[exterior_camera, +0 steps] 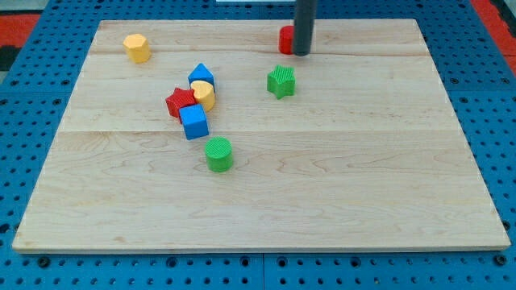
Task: Push red circle a bit down
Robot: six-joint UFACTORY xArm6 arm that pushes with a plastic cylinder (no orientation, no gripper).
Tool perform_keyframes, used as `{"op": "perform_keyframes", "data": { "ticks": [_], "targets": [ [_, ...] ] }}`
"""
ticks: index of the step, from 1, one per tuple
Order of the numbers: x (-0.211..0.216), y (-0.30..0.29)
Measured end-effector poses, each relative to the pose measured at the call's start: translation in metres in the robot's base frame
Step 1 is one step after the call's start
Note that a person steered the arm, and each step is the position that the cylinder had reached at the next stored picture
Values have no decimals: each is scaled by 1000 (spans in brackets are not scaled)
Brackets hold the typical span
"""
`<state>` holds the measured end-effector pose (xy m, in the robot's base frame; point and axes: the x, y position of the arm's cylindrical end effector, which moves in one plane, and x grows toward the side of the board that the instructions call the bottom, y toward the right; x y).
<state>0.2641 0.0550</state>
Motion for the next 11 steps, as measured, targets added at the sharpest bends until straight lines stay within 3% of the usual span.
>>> {"op": "perform_keyframes", "data": {
  "ticks": [2,3,4,5,8,11],
  "targets": [
    [8,-40],
    [20,-114],
    [-18,-120],
    [-66,-117],
    [-72,-16],
    [-59,-15]
  ]
}}
